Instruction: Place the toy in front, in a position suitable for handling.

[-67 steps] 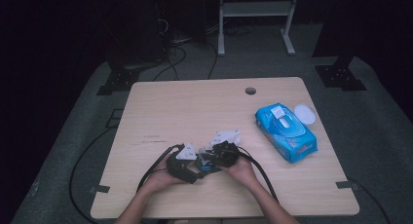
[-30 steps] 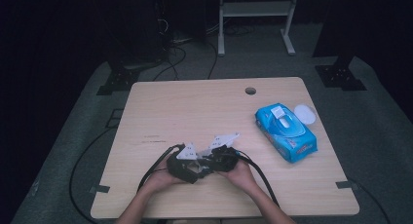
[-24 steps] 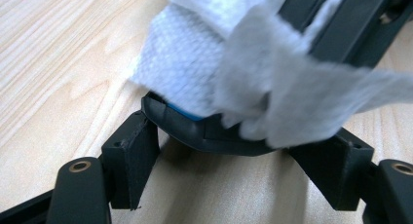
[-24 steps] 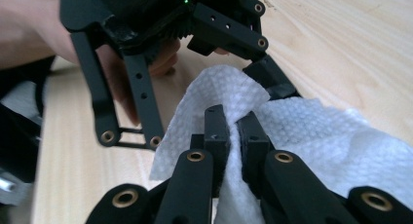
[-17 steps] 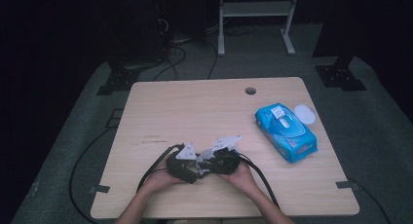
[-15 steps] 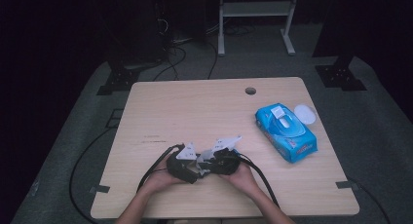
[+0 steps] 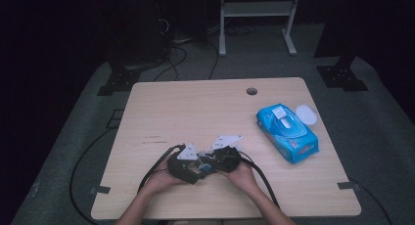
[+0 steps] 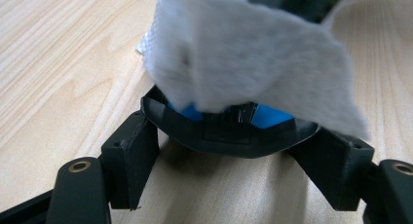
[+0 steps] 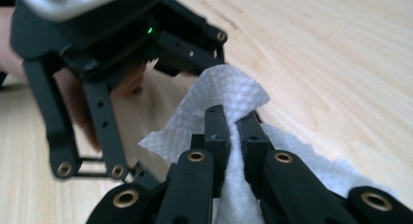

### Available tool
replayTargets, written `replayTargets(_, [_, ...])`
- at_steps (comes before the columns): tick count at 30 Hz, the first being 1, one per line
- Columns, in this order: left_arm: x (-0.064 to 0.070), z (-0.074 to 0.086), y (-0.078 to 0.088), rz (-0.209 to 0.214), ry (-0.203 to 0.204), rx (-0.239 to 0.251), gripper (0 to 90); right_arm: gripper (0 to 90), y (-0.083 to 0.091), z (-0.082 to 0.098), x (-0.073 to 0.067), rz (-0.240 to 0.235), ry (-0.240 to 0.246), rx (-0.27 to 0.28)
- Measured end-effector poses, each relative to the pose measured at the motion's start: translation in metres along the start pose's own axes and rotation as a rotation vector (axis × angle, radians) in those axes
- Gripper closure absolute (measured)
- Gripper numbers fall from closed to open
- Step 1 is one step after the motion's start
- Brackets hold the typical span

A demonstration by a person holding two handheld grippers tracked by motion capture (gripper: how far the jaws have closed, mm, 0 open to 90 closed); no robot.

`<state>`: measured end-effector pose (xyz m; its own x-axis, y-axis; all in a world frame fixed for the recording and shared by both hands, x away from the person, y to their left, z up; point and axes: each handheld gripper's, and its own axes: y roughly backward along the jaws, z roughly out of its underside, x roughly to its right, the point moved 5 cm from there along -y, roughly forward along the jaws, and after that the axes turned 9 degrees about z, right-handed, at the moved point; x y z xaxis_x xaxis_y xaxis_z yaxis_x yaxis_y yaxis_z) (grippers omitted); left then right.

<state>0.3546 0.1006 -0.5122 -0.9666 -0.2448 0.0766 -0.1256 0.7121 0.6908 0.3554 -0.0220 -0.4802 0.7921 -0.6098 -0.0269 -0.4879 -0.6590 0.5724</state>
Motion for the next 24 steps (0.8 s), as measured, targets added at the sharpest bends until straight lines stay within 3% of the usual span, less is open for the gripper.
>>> replayTargets(3, [0.0, 0.0, 0.0, -0.001, -0.002, 0.002, 26.2, 85.0, 0.001, 0.004, 0.012, 0.048, 0.026, -0.029])
replayTargets(7, [0.0, -0.001, -0.001, -0.002, -0.002, 0.006, 26.2, 85.0, 0.01, 0.009, 0.029, 0.079, -0.006, -0.035])
replayTargets(11, [0.0, -0.001, 0.0, -0.003, -0.007, -0.001, 26.3, 85.1, 0.016, 0.013, 0.045, 0.142, -0.011, -0.05])
replayTargets(15, [0.0, 0.0, -0.001, 0.0, -0.004, 0.003, 26.3, 85.0, 0.02, 0.019, 0.055, 0.168, -0.03, -0.064])
replayTargets(19, [0.0, 0.0, 0.0, -0.001, -0.005, 0.0, 26.3, 85.0, 0.022, 0.022, 0.06, 0.162, -0.054, -0.067])
replayTargets(24, [0.0, 0.0, 0.0, 0.001, -0.008, -0.003, 26.2, 85.0, 0.021, 0.021, 0.059, 0.165, -0.039, -0.069])
